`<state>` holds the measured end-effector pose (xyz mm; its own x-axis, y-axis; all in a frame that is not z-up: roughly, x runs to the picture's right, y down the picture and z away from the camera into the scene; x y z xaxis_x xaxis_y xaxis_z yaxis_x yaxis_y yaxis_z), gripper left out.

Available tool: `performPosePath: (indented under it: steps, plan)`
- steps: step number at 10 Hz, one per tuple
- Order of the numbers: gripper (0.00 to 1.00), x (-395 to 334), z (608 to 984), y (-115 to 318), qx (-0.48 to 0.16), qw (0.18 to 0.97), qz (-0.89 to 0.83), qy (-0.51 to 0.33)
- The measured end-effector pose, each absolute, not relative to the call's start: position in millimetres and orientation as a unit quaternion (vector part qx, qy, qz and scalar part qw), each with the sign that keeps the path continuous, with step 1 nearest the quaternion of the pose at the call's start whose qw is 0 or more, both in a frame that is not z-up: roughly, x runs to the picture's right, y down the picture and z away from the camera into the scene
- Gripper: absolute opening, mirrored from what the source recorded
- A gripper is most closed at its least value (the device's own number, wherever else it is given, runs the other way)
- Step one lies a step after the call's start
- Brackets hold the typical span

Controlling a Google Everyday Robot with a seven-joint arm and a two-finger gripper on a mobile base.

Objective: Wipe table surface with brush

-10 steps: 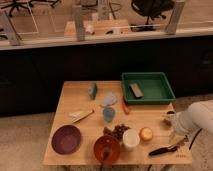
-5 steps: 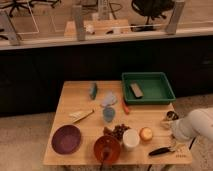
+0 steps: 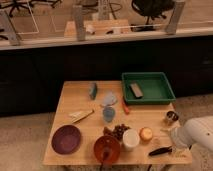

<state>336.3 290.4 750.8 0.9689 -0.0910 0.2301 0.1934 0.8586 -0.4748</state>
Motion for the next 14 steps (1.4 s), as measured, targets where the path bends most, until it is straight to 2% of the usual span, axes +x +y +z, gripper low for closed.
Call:
performPosePath:
  steps: [12, 13, 14]
  plan:
    - [0.8, 355, 771, 296, -0.262, 0.959, -0.09, -0.059]
    - [0.79, 356, 773, 298, -0.264, 0.958, -0.092, -0.062]
    - [0.73, 356, 777, 302, -0.267, 0.956, -0.102, -0.067]
